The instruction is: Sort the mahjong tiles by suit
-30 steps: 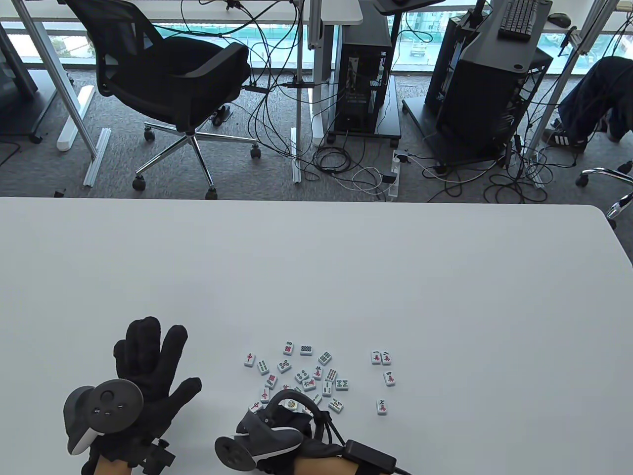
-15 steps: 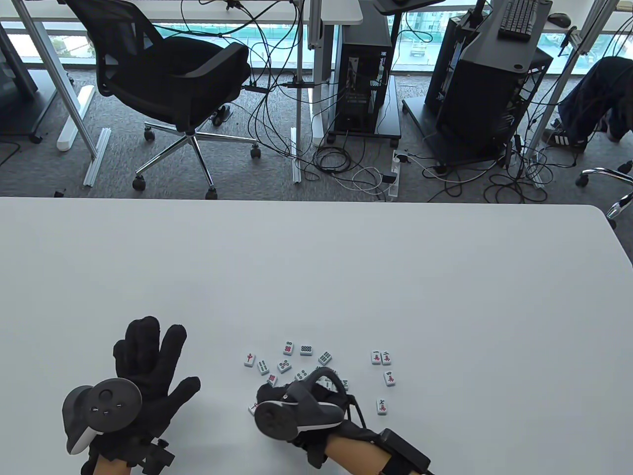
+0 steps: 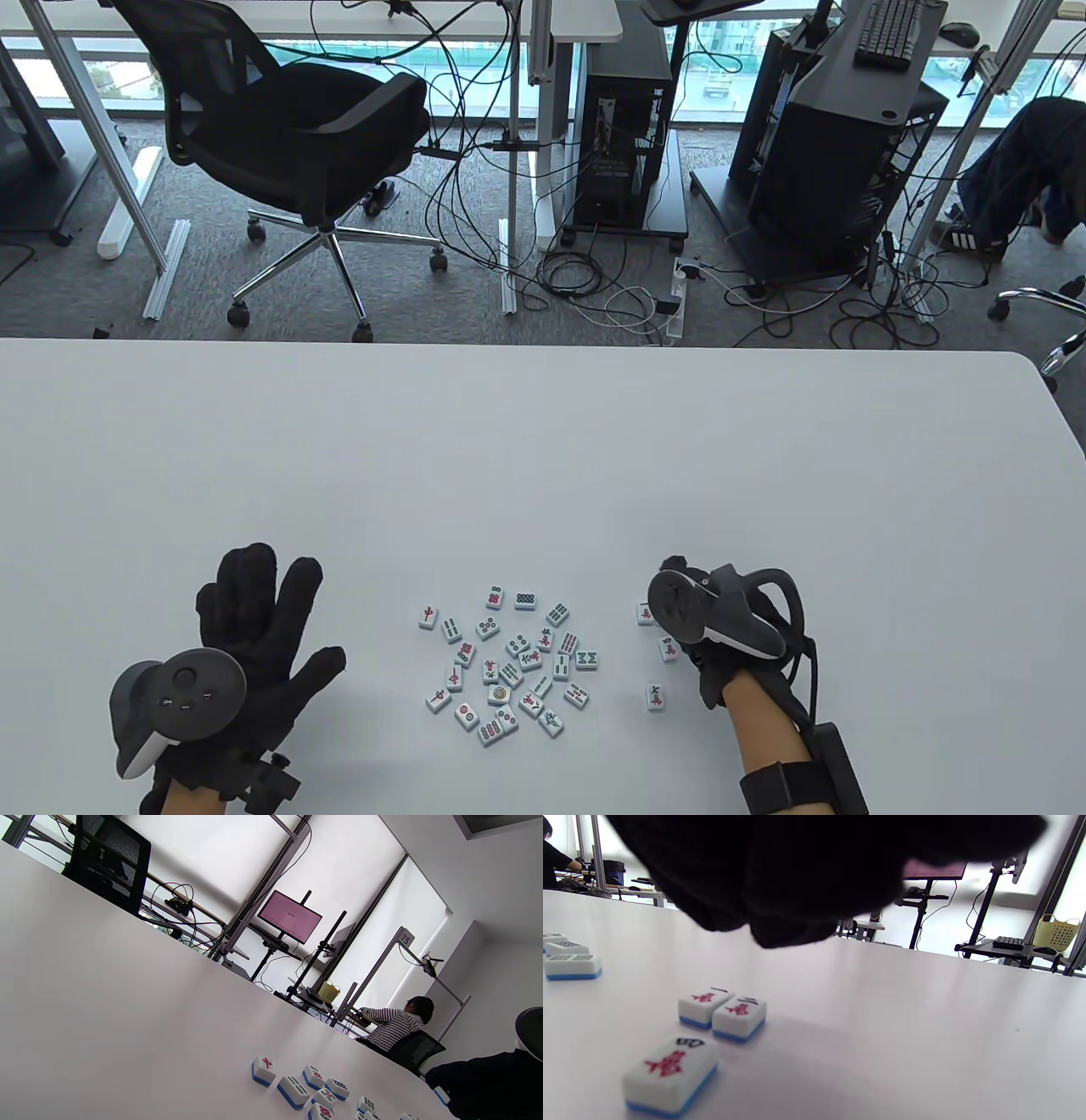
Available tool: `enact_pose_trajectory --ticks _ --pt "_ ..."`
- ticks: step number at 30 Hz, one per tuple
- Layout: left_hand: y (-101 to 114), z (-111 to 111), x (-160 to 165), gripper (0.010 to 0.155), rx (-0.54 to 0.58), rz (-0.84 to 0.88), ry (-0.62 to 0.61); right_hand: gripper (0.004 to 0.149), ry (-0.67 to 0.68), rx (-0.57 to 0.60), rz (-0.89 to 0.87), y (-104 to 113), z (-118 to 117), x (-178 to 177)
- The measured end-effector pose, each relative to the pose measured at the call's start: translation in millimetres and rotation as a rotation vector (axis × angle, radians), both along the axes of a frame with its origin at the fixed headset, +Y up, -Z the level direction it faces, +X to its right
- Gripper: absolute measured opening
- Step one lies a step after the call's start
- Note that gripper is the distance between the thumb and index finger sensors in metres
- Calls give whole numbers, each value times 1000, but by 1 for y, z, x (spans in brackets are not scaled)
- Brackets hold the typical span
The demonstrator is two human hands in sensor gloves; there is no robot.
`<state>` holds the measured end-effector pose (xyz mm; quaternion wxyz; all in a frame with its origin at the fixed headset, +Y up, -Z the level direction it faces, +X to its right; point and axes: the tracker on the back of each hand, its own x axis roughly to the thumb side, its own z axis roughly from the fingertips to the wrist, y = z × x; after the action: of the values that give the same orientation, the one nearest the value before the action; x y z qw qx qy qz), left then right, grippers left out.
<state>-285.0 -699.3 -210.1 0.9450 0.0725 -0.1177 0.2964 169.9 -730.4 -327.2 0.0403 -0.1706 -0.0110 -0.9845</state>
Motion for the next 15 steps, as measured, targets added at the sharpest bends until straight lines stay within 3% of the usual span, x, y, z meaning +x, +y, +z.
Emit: enact_pose_trajectory --ticks 6,15 --pt "0 0 -1 82 -6 -1 8 58 -26 -92 40 -26 -8 12" --pt "-1 -2 0 82 -17 0 8 56 -34 -126 2 -34 -13 10"
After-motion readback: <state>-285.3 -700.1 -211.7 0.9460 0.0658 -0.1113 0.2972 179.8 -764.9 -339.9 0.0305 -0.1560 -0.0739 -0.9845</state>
